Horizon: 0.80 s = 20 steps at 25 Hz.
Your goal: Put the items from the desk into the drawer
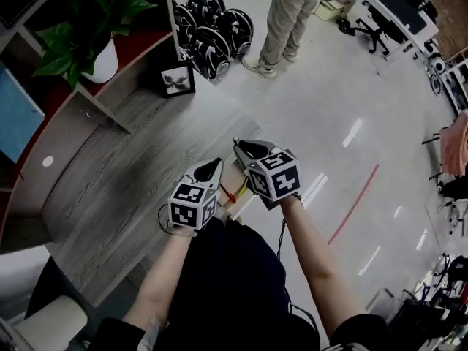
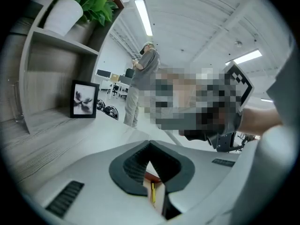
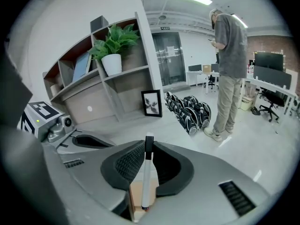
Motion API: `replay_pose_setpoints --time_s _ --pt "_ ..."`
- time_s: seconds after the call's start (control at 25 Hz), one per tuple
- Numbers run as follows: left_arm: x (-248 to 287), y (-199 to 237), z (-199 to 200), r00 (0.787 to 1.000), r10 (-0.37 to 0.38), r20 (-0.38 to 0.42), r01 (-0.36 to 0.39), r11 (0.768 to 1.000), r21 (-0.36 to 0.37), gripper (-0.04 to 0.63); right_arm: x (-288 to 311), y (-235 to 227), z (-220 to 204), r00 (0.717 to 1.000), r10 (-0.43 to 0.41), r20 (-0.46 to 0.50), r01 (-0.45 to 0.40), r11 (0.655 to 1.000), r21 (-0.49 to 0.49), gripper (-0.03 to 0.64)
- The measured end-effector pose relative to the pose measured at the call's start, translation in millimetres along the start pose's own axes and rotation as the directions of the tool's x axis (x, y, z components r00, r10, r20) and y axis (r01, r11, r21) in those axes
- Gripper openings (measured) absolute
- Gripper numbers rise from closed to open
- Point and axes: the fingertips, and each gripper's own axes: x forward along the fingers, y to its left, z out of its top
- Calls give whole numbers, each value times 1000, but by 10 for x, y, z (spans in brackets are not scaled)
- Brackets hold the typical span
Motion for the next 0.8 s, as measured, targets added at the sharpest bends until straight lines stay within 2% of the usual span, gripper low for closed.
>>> replay_pose_setpoints --time_s 0.24,0.52,0.8 --pt "150 -191 -130 998 -36 -42 37 999 29 2 -150 -222 -364 998 -64 -16 65 996 59 54" --pt "282 -373 -358 993 -68 -96 74 996 56 2 -234 -389 -718 994 -96 -49 102 985 141 54" --pt "365 -480 -639 987 -86 -139 92 995 34 2 -222 -475 -1051 992 -95 -77 109 973 203 54"
